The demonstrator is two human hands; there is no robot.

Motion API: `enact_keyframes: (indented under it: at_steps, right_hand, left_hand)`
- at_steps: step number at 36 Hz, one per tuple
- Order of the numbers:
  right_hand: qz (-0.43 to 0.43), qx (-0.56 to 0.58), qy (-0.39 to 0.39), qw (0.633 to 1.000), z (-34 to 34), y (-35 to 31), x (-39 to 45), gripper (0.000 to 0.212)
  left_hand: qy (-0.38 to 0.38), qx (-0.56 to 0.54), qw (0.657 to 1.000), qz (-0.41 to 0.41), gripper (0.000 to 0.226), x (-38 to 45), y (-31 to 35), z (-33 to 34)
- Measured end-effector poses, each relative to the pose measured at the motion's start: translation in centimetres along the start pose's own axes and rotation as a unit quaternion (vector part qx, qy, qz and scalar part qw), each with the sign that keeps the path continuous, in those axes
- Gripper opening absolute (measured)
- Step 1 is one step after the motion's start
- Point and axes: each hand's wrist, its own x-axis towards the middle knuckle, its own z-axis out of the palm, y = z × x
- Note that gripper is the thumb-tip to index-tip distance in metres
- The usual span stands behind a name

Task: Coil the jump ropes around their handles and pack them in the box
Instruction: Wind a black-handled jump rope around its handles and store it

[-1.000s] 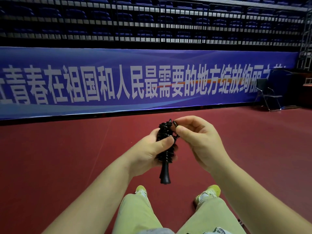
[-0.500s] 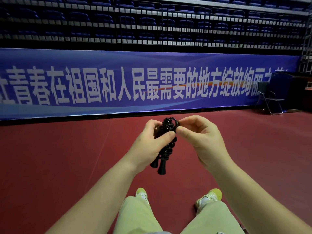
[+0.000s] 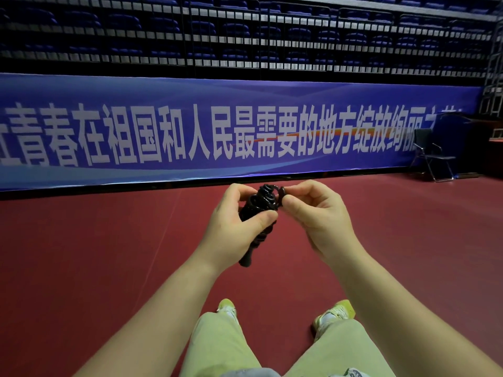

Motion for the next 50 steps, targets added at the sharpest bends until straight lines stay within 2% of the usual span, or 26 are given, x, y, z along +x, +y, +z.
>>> enact_keyframes:
  at_steps: [1,4,5,8,14,18,21,27,33,38,41,44,47,50]
  right_hand:
    - [0.006,0.005,-0.005,1.0,-0.2,0.1,0.0,0.025]
    - [0.027,-0.013,-0.025,0.999,-0.3,0.2,0.1,0.013]
    - [0.027,-0.031,-0.037,0.998,-0.3,0.0,0.2,0.017]
    - [0.023,-0.075,-0.071,0.994,-0.4,-0.6,0.3,0.027]
    - [-0.006,-0.058,-0.069,0.996,-0.1,-2.2,0.7,0.012]
    - [-0.017,-0.05,-0.063,0.997,0.1,-2.3,0.6,0.011]
    - [-0.018,-0.078,-0.049,0.996,0.4,-1.6,0.4,0.019]
    - [0.004,-0.11,-0.023,0.994,0.7,-0.9,0.0,0.02]
    - [-0.009,-0.149,-0.014,0.989,1.2,-1.3,-0.1,0.021]
    - [-0.019,-0.174,0.041,0.984,1.7,-0.9,-0.1,0.02]
    - [-0.018,-0.196,0.058,0.979,1.6,-0.4,-0.5,0.018]
    - [0.0,-0.19,0.027,0.981,1.4,-0.5,-0.9,0.014]
    - [0.021,-0.153,-0.007,0.988,1.2,-0.9,-1.0,0.023]
    - [0.031,-0.152,0.0,0.988,1.0,-1.2,-0.5,0.022]
  left_hand:
    - [-0.007,-0.031,0.999,-0.005,0.036,-0.1,-0.1,-0.1]
    - [-0.022,-0.104,0.994,-0.003,0.033,-0.4,-0.3,-0.3]
    - [-0.026,-0.115,0.993,-0.002,0.032,-0.5,-0.3,-0.4]
    - [-0.046,-0.123,0.991,0.0,0.03,-0.6,-0.4,-0.6]
    - [-0.097,-0.139,0.985,0.023,0.037,-0.1,0.6,-0.8]
    - [-0.122,-0.171,0.977,-0.024,0.032,-0.2,1.0,-1.0]
    - [-0.125,-0.201,0.97,-0.057,0.03,-0.4,0.5,-1.1]
    - [-0.137,-0.26,0.951,-0.097,0.033,-1.2,-0.7,-1.0]
    - [-0.137,-0.205,0.96,-0.129,0.026,-0.7,0.3,-0.9]
    - [-0.107,-0.163,0.971,-0.138,0.043,-0.5,1.1,-0.2]
    - [-0.1,-0.122,0.977,-0.142,0.028,-0.3,1.1,-0.1]
    - [-0.092,-0.129,0.974,-0.163,0.027,-0.2,1.1,-0.1]
    - [-0.081,-0.134,0.973,-0.17,0.027,0.0,1.1,-0.2]
    - [-0.096,-0.131,0.971,-0.174,0.027,0.1,1.3,-0.2]
